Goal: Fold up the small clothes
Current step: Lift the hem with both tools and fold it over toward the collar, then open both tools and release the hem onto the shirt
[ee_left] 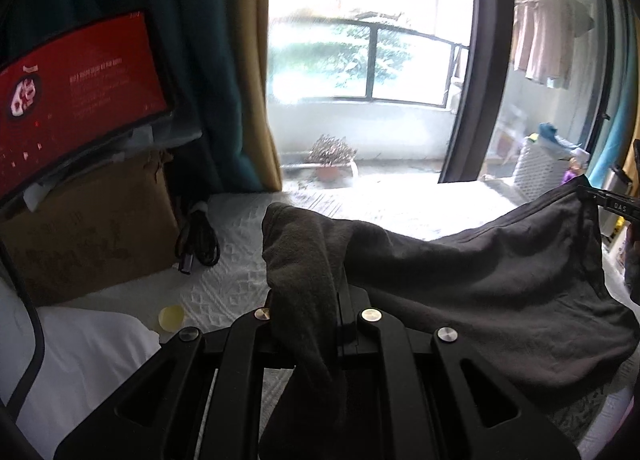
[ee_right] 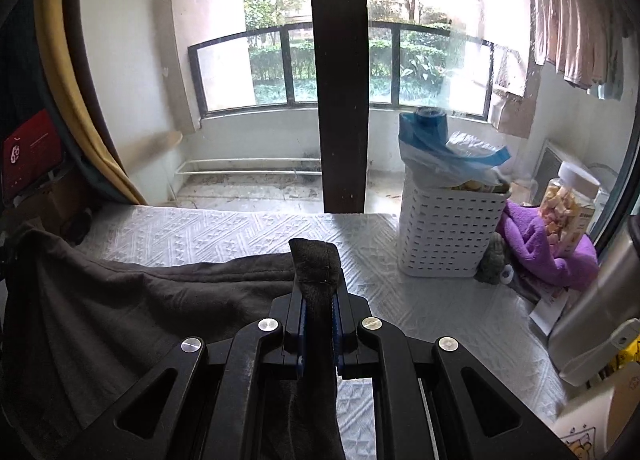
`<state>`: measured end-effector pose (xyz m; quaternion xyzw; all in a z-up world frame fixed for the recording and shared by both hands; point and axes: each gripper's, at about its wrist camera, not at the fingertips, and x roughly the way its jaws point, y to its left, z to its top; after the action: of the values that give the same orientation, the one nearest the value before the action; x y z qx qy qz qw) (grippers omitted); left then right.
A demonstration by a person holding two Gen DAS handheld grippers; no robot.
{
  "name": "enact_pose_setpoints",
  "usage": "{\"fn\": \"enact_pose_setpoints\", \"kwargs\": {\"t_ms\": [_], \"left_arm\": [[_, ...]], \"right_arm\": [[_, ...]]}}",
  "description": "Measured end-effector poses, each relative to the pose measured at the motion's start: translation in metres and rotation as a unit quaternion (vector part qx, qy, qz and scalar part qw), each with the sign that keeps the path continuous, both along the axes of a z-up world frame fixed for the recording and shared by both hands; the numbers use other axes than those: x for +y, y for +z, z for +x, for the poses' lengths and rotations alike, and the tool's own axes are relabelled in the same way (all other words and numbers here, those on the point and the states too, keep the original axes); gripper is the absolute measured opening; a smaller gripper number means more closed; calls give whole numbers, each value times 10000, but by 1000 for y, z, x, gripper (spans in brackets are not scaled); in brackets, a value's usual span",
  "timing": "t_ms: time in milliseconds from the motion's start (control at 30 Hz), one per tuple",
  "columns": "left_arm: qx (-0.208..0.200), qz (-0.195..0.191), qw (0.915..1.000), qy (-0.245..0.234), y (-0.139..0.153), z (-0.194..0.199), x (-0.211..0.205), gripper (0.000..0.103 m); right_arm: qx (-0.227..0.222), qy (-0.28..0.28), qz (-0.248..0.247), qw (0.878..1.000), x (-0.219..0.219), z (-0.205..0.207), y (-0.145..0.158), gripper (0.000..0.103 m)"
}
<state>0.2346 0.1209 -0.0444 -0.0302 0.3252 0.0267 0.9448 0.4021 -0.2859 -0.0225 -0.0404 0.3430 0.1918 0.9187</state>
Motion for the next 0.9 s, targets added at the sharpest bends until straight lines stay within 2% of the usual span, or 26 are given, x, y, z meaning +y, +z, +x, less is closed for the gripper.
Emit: {"fn": "enact_pose_setpoints", "kwargs": {"t_ms": [367, 467, 533, 567, 767, 867, 900], "left_arm": [[923, -41, 9957, 114, -52, 31, 11, 12], [1152, -109, 9929, 282, -61, 34, 17, 22], [1174, -139, 9922, 402, -61, 32, 22, 34], [1175, -147, 9919, 451, -59, 31, 24, 36], [1176, -95, 9909, 640, -53, 19, 35, 38], [1142, -38, 9907, 741, -49, 10, 40, 41], [1123, 1, 9904, 807, -48, 6, 43, 45]], "right_arm": [[581, -295, -150, 9978, 1, 36, -54, 11], [664, -422, -280, 9965, 0, 41, -65, 11], [737, -474, -277, 9958, -1, 44, -71, 11], [758, -493, -312, 9954, -1, 44, -73, 11], [900, -601, -568, 9925, 2, 49, -87, 11], [828, -604, -739, 9920, 6, 49, -89, 11], [822, -592, -773, 9919, 6, 49, -90, 16]]}}
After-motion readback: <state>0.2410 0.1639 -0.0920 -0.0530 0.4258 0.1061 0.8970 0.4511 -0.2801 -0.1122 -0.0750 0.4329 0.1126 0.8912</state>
